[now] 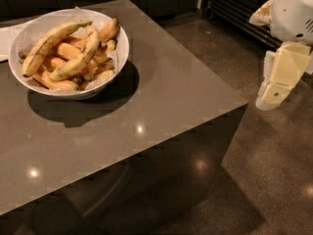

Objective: Pick banana from white bowl

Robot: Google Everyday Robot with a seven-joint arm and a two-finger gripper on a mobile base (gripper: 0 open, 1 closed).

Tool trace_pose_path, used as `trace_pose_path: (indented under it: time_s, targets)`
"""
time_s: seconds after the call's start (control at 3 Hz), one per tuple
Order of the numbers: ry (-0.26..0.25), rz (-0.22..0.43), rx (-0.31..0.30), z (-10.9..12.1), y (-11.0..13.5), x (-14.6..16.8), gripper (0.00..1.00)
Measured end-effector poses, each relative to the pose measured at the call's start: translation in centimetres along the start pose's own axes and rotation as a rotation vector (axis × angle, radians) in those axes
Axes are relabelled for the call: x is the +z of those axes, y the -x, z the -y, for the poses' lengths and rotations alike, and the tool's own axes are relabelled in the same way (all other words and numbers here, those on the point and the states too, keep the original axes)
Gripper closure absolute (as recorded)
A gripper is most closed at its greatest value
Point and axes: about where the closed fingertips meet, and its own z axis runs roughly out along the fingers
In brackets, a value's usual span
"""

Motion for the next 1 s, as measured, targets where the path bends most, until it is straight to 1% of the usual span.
trace_pose_path:
  time_s: [0.33, 0.67, 1.0]
  targets:
    - [0.004, 0.012, -0.096, 1.16, 2.85, 0.51, 0.0]
    - [-0.001, 0.015, -0.101, 1.26, 3.09, 0.46, 0.0]
    - [-0.01, 0.018, -0.12, 1.63, 3.6, 0.67, 0.0]
